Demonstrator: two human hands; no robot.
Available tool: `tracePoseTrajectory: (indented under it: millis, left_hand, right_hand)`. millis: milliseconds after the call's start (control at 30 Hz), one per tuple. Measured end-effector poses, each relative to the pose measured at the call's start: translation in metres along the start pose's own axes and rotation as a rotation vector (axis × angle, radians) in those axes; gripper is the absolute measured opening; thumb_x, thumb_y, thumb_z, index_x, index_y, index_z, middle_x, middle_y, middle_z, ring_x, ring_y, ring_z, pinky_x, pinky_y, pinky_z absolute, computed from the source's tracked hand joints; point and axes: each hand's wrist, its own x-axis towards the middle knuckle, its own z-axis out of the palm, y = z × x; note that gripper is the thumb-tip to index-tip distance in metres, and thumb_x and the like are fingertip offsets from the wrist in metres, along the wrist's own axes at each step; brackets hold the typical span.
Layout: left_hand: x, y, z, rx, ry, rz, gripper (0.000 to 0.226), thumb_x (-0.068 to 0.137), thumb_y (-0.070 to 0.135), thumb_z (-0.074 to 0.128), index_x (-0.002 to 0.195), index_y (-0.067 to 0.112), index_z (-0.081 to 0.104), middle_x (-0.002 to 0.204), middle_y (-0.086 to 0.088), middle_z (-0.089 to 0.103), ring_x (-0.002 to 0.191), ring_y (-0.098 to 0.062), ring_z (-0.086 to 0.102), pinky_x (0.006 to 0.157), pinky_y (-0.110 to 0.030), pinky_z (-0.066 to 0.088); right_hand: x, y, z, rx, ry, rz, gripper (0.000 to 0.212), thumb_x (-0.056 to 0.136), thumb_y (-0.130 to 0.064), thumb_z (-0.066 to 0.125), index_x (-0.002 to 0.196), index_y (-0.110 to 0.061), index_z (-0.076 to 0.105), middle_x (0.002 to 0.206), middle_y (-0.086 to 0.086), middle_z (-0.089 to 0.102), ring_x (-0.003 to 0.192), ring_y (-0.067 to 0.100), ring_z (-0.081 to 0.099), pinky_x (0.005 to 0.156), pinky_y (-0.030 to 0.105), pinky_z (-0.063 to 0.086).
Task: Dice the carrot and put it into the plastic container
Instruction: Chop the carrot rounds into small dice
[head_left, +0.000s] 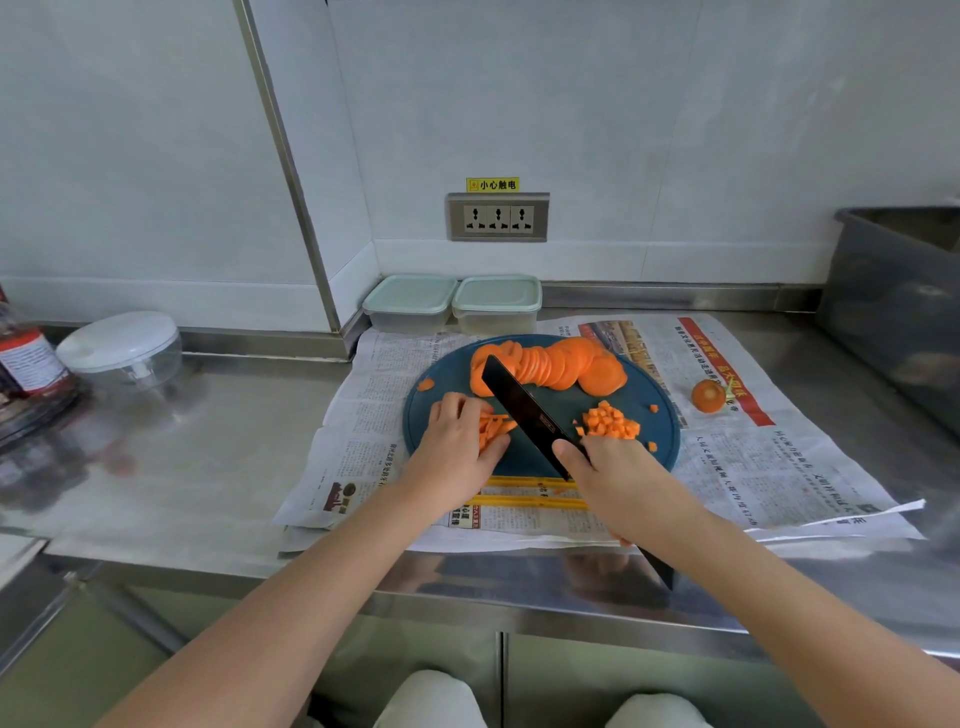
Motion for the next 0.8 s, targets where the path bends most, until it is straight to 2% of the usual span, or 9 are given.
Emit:
tracePoseTrajectory:
  millis: [133,367,467,533,633,800]
  left_hand:
    - [0.000,0.000,0.000,-0.016,0.019,0.000,0.041,0.095,0.035,0.051,0.128,0.011,0.043,0.125,-0.006,0.041,0.116,-0.017,0.035,0.088,-0.017,0.026]
    - [-0.002,-0.001,0.001,-0.038,0.072,0.005,0.036,0.095,0.031,0.053,0.121,0.008,0.043,0.117,-0.005,0.041,0.110,-0.015,0.038,0.086,-0.018,0.030]
    - [-0.002,-0.001,0.001,-0.031,0.087,0.013,0.031,0.095,0.029,0.053,0.116,0.008,0.043,0.113,-0.005,0.039,0.104,-0.014,0.038,0.080,-0.019,0.030]
    - [-0.001,0.000,0.001,-0.032,0.091,0.025,0.027,0.095,0.027,0.053,0.112,0.008,0.044,0.110,-0.006,0.040,0.099,-0.013,0.036,0.078,-0.021,0.030]
    - [0.000,-0.001,0.002,-0.028,0.081,0.029,0.022,0.096,0.026,0.050,0.107,0.009,0.043,0.109,-0.007,0.040,0.095,-0.012,0.032,0.077,-0.022,0.029]
    - [0.002,-0.004,0.004,-0.030,0.077,0.044,0.020,0.096,0.025,0.050,0.105,0.009,0.043,0.107,-0.007,0.040,0.094,-0.014,0.032,0.079,-0.024,0.028]
  right_hand:
    - [0.002,-0.002,0.000,0.003,-0.002,-0.003,0.044,0.102,-0.040,0.035,0.066,-0.015,0.043,0.060,0.000,0.045,0.050,0.011,0.041,0.045,0.020,0.027]
    - [0.002,-0.005,-0.007,-0.073,-0.073,-0.052,0.044,0.103,-0.038,0.033,0.067,-0.015,0.041,0.062,0.003,0.044,0.055,0.015,0.042,0.051,0.027,0.034]
    - [0.004,-0.004,-0.005,-0.238,-0.064,-0.078,0.042,0.104,-0.039,0.024,0.081,-0.013,0.048,0.068,-0.002,0.043,0.065,0.018,0.045,0.051,0.025,0.032]
    - [0.004,-0.003,-0.001,-0.373,0.002,-0.111,0.042,0.103,-0.042,0.023,0.084,-0.016,0.049,0.067,-0.004,0.041,0.057,0.013,0.041,0.045,0.023,0.024]
    - [0.003,-0.007,0.001,-0.472,0.058,-0.122,0.041,0.102,-0.044,0.025,0.069,-0.022,0.031,0.062,-0.005,0.037,0.049,0.008,0.033,0.043,0.023,0.022]
    - [0.007,-0.008,0.006,-0.522,0.066,-0.152,0.036,0.103,-0.044,0.023,0.081,-0.018,0.036,0.062,-0.006,0.034,0.049,0.008,0.031,0.042,0.023,0.024]
